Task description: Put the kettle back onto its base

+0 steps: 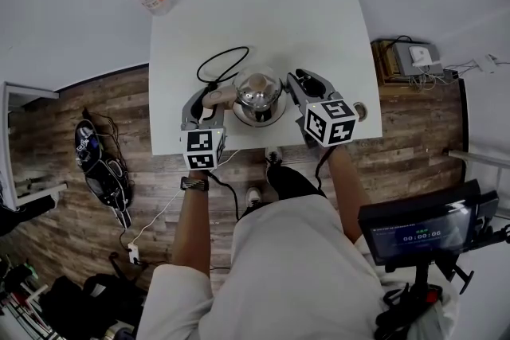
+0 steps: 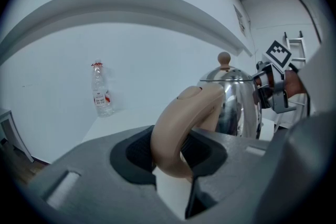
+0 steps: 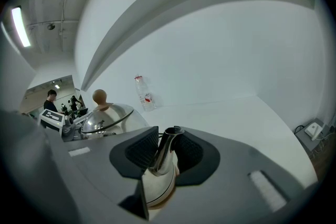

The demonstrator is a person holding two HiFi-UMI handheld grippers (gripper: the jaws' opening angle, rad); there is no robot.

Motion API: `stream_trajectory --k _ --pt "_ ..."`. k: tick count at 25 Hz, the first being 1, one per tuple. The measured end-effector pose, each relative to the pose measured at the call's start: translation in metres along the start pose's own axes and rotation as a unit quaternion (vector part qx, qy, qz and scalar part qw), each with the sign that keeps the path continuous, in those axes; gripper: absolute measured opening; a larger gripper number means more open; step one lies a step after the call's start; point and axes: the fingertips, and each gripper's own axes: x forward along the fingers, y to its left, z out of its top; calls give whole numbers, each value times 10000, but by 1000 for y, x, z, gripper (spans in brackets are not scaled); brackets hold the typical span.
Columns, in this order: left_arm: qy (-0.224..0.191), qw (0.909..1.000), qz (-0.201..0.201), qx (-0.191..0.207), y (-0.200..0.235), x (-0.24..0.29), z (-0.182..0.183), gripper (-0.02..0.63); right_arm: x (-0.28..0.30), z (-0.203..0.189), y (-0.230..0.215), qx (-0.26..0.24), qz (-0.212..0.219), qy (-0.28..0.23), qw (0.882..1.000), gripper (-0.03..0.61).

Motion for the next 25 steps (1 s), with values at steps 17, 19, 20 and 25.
stream_trajectory --k 17,19,20,25 --pt "52 10000 67 18 -2 -5 -7 137 -3 -8 4 -56 60 71 9999 95" --pt "58 10000 73 -7 -3 -6 -9 137 -4 -9 4 -91 72 64 9999 95" --pt "66 10000 70 -12 -3 -6 -10 137 -5 -10 4 -102 74 70 9999 95" --pt "120 9999 -7 57 -8 -7 -16 137 -7 -16 3 -77 51 138 9999 95"
